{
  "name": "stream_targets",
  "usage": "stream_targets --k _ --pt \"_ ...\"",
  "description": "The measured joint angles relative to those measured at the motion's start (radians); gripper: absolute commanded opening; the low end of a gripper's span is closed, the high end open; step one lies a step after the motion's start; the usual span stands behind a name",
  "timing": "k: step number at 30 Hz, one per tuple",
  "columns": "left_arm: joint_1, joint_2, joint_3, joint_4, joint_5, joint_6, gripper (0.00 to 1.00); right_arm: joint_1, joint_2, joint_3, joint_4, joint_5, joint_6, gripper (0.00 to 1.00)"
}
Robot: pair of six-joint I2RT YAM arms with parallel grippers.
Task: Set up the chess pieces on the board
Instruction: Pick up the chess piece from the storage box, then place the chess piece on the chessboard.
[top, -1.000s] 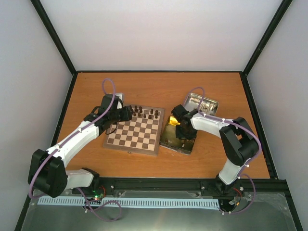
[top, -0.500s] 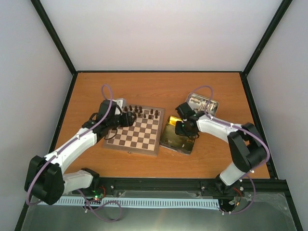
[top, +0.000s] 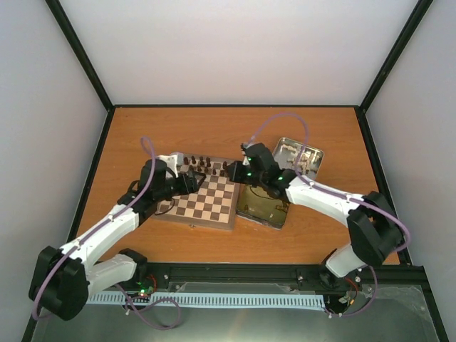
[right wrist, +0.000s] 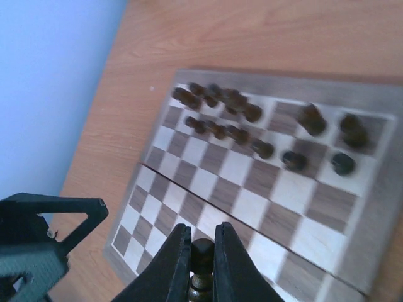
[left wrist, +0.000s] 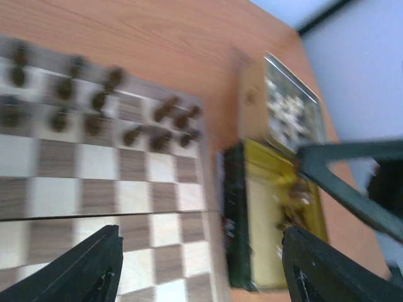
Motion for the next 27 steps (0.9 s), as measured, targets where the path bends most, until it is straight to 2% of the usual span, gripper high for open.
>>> stream_targets --k 5,12,19,27 --pt "0.001 -0.130 0.000 -0.143 -0.272 -0.114 0.70 0.120 0.114 0.021 0.170 0.095 -0.181 0.09" --pt "0.002 -0.318 0.011 -0.238 -0.457 -0.163 0.70 0.195 0.320 0.008 0.438 0.121 -0.352 0.12" --pt "0.002 -0.306 0.058 -0.314 -0.498 -0.161 0.71 0.227 0.462 0.007 0.639 0.142 -0.457 0.15" --pt "0.004 -0.269 0.059 -0.349 -0.483 -0.145 0.70 0.243 0.508 -0.050 0.786 0.164 -0.524 0.18"
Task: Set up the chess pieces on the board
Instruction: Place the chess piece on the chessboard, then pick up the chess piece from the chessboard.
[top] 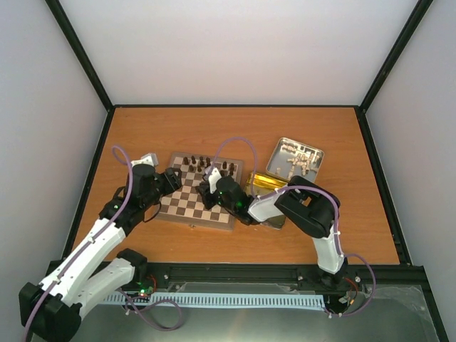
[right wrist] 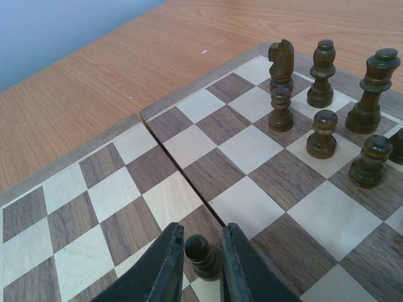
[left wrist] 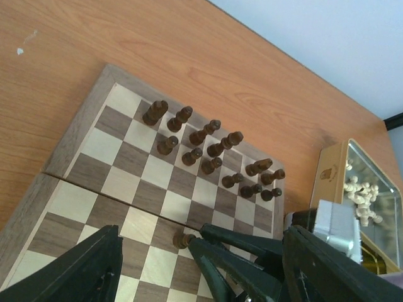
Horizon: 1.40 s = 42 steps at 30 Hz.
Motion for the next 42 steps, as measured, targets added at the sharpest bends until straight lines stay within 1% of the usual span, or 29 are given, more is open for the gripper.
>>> stream_targets --k 3,8,11,14,19,22,25,27,32,39,42 --pt "0.002 0.029 0.000 -0.007 0.015 0.006 0.70 0.000 0.005 -0.011 0.026 0.005 -0.008 0.19" --pt "0.002 0.063 0.000 -0.014 0.047 0.040 0.72 0.001 -0.012 -0.036 0.035 0.018 0.004 0.30" --pt "0.002 0.106 0.008 -0.016 0.074 0.074 0.73 0.001 -0.071 -0.043 -0.021 0.031 0.037 0.33" --pt "0.002 0.200 0.047 -0.042 0.097 0.120 0.72 0.001 -0.179 -0.047 -0.092 0.050 0.085 0.33" --pt "0.003 0.368 0.140 -0.076 0.164 0.209 0.57 0.001 -0.365 -0.076 -0.205 0.106 0.185 0.33" --pt "0.003 0.458 0.177 -0.088 0.215 0.253 0.55 0.001 -0.432 -0.126 -0.284 0.151 0.252 0.32" --pt "0.003 0.533 0.187 -0.092 0.268 0.275 0.55 0.001 -0.458 -0.177 -0.370 0.191 0.303 0.32" --pt "0.003 0.574 0.192 -0.094 0.294 0.282 0.53 0.001 -0.466 -0.200 -0.418 0.211 0.329 0.32" --pt "-0.001 0.653 0.213 -0.097 0.329 0.290 0.39 0.001 -0.497 -0.221 -0.506 0.254 0.370 0.32" --pt "-0.011 0.710 0.243 -0.098 0.320 0.290 0.37 -0.001 -0.541 -0.222 -0.543 0.280 0.388 0.32" --pt "-0.011 0.736 0.259 -0.098 0.305 0.288 0.25 -0.002 -0.558 -0.225 -0.554 0.285 0.392 0.32"
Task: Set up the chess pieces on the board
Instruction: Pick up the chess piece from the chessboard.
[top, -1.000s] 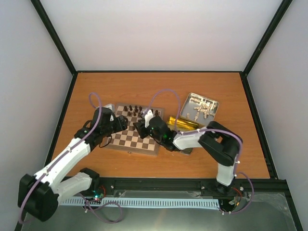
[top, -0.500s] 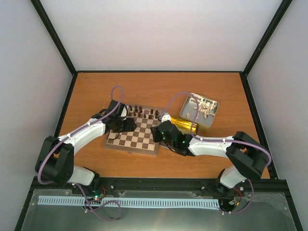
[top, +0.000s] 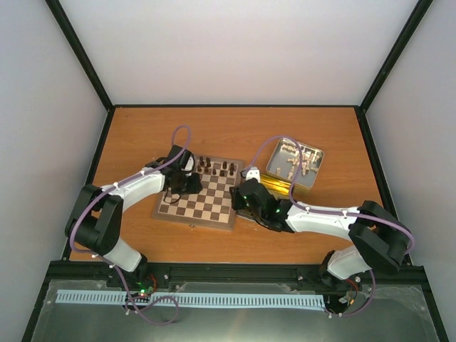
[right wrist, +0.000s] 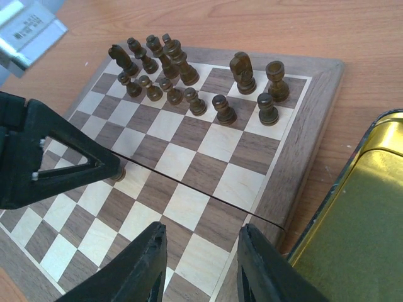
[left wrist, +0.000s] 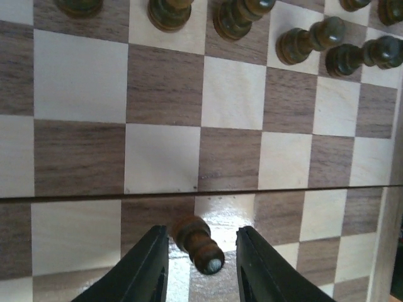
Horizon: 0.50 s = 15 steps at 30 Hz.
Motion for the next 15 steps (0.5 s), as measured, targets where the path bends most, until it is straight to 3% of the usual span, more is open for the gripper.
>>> stream_targets --k 7,15 --pt "0.000 0.037 0.023 -0.005 -0.030 -0.003 0.04 0.000 -0.047 -0.014 -0.008 0.014 0.000 0.32" --pt "0.006 0.041 0.068 -0.064 -0.185 0.002 0.04 -0.006 -0.068 -0.026 -0.011 0.020 0.000 0.32"
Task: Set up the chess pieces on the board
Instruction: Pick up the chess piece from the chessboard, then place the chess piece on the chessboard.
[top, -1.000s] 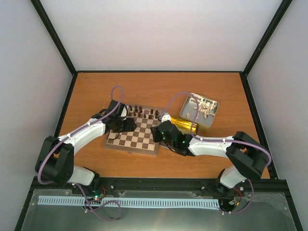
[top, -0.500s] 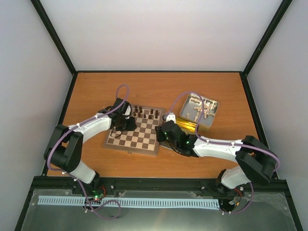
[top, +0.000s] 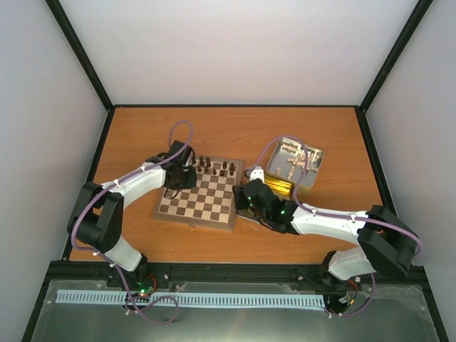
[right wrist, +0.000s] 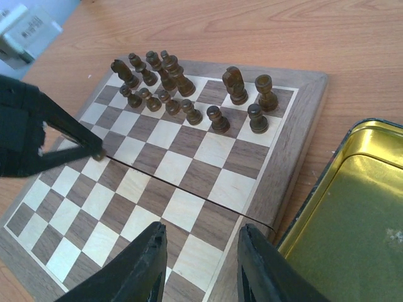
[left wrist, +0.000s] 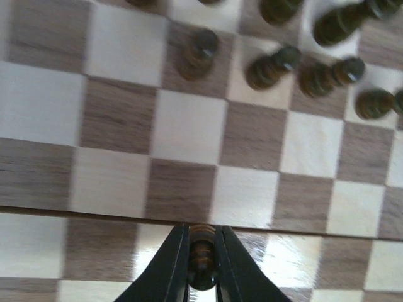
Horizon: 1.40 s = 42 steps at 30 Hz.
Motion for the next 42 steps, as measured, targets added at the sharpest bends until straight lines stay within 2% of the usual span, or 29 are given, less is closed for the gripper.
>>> stream_targets --k 6,11,18,34,39,42 --pt "0.051 0.009 0.090 -0.046 -0.150 -0.026 0.04 -0.005 -0.005 -0.012 -0.016 0.002 0.000 0.32" --pt "0.095 0.093 0.200 -0.047 -0.222 -0.034 0.05 -0.006 -0.024 -0.020 -0.042 0.001 0.003 0.32" --pt "0.119 0.189 0.253 -0.047 -0.190 -0.033 0.05 -0.008 -0.086 -0.042 -0.060 0.010 0.003 0.32" --pt "0.119 0.225 0.253 -0.032 -0.126 -0.030 0.09 -0.010 -0.091 -0.045 -0.081 0.018 0.003 0.32" --pt "0.119 0.233 0.252 -0.031 -0.126 -0.023 0.28 -0.010 -0.092 -0.045 -0.092 0.026 0.008 0.32" --pt "0.119 0.233 0.252 -0.033 -0.128 -0.016 0.33 -0.011 -0.093 -0.045 -0.101 0.034 0.008 0.32"
